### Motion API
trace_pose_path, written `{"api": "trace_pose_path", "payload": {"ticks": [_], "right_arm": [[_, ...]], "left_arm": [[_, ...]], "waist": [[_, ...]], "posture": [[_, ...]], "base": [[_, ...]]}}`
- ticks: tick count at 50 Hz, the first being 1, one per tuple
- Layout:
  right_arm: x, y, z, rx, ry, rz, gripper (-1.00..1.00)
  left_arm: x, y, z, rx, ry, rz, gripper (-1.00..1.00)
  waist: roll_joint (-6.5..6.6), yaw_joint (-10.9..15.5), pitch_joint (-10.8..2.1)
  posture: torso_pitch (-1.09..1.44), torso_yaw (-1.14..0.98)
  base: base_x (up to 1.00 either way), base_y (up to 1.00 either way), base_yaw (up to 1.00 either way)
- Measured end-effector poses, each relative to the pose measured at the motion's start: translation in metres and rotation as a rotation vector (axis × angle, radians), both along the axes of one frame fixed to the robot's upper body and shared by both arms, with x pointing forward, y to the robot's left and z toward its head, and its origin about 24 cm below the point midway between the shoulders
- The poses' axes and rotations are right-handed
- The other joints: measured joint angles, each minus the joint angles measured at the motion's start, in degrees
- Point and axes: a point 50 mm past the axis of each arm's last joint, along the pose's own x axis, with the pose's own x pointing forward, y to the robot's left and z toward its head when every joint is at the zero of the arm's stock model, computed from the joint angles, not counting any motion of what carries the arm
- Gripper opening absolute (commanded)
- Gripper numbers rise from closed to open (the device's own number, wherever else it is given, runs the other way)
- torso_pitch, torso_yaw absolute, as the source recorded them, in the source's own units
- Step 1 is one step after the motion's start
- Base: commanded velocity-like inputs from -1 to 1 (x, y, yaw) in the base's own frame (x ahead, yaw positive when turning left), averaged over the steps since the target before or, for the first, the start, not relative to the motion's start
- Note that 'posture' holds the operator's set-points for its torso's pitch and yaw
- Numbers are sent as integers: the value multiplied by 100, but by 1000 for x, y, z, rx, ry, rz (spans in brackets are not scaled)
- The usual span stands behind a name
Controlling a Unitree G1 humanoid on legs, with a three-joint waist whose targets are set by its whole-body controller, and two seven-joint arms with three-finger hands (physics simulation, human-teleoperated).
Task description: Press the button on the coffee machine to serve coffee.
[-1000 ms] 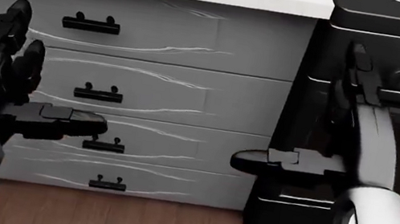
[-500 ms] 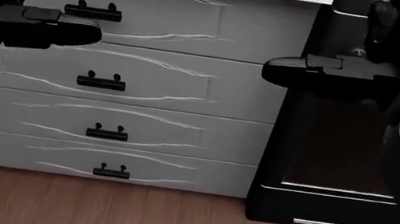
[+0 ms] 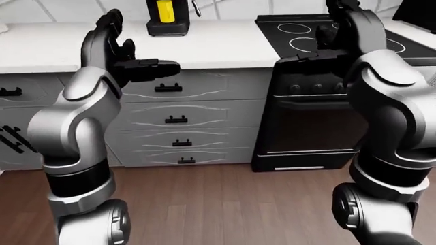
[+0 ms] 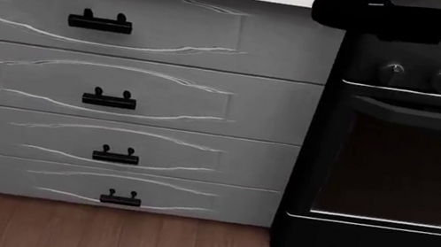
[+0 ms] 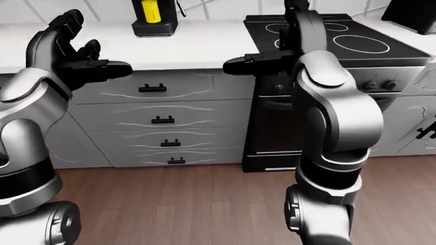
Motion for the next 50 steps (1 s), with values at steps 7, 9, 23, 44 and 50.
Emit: {"api": "trace_pose_path", "payload": {"ticks": [7,9,23,44,50], "right_arm": [[-4,-5,8,2,-36,-15,100],[-5,-7,9,4,-41,-25,100],[-4,1,11,-7,-27,19,100],[7,3,-3,-5,9,5,100],[9,-1,4,0,-12,-1,100]], "left_arm": [[-1,4,6,-2,-33,12,100],[-1,0,7,-1,-33,0,100],[-2,10,6,-15,-11,41,100],[-1,14,-2,-19,-2,31,100],[17,11,-13,-14,19,18,100]], "waist": [[43,-21,-54],[92,-54,-34],[53,57,16],[378,-3,38],[63,9,20]], "posture": [[0,0],[0,0],[0,0],[0,0],[0,0]], "base": [[8,0,0],[10,0,0],[11,0,0],[11,0,0],[11,0,0]]}}
